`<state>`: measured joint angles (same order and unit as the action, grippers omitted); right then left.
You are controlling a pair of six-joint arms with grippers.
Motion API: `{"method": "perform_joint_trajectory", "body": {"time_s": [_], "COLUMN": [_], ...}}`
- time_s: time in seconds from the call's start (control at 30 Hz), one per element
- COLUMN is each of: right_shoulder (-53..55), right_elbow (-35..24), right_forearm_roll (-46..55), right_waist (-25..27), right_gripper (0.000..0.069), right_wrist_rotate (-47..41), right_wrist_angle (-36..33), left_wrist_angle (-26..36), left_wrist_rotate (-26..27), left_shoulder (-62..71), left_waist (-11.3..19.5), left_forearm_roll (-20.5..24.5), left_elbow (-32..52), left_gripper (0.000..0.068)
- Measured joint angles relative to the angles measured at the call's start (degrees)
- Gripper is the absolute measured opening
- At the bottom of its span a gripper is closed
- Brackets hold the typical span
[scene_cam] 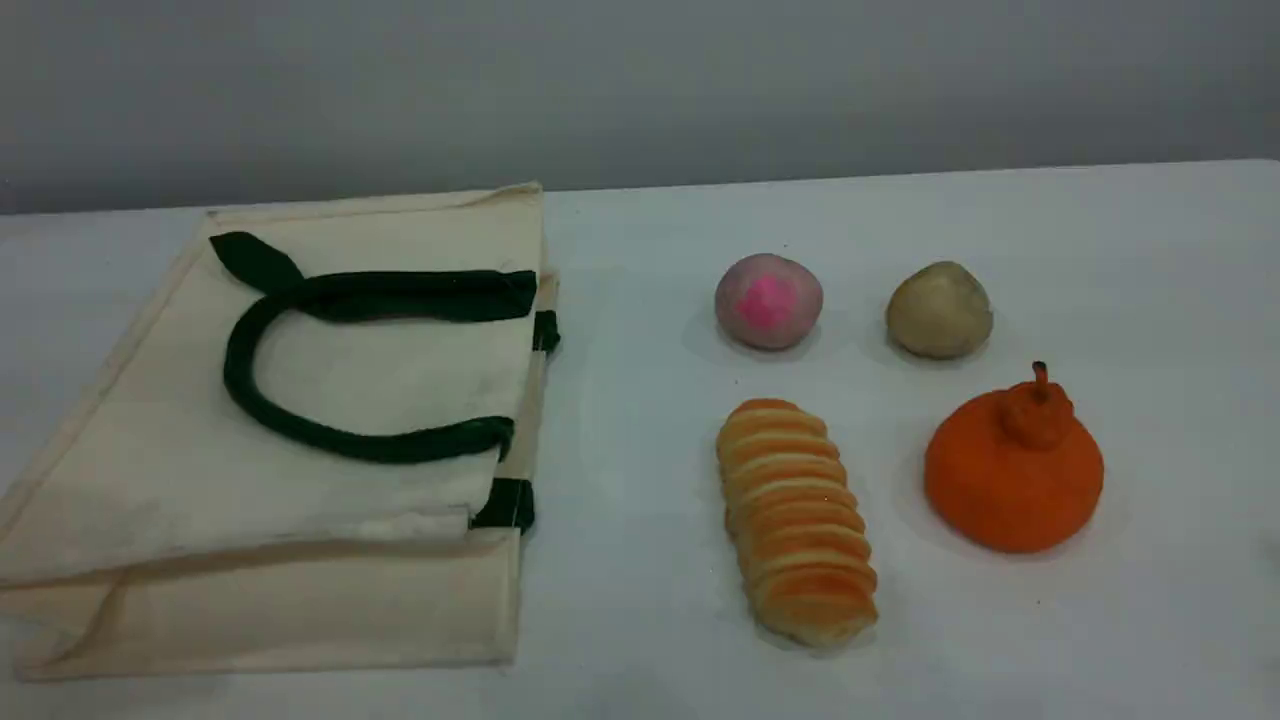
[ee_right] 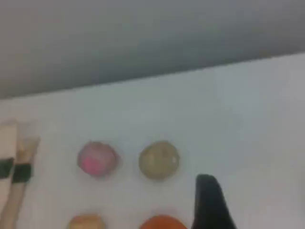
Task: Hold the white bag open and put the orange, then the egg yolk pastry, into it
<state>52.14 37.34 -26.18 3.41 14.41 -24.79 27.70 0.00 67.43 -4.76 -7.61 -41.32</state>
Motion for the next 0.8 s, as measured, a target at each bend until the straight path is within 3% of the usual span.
{"method": "perform_joint_trajectory", "body": {"time_s": [0.3, 0.8], "right_shoulder": [16.27, 22.32], "right_elbow": [2.50, 2.50], "right_forearm_roll": [-4.30, -6.20], "right_waist": [0.00, -0.05], "right_gripper": [0.0384, 0.0383], "right_wrist_rotate": [0.30, 2.66], "right_wrist_angle": [3.57, 9.70], "left_wrist_angle": [-9.98, -3.22], "left_wrist_rotate": [-3.71, -3.94], "left_shoulder": [17.67, 43.60], "left_waist": [0.06, 0.06], "left_forearm_roll": [0.12, 0.15], "left_elbow": [-2.75, -24.85], "left_gripper": [0.0341, 0.0341]}}
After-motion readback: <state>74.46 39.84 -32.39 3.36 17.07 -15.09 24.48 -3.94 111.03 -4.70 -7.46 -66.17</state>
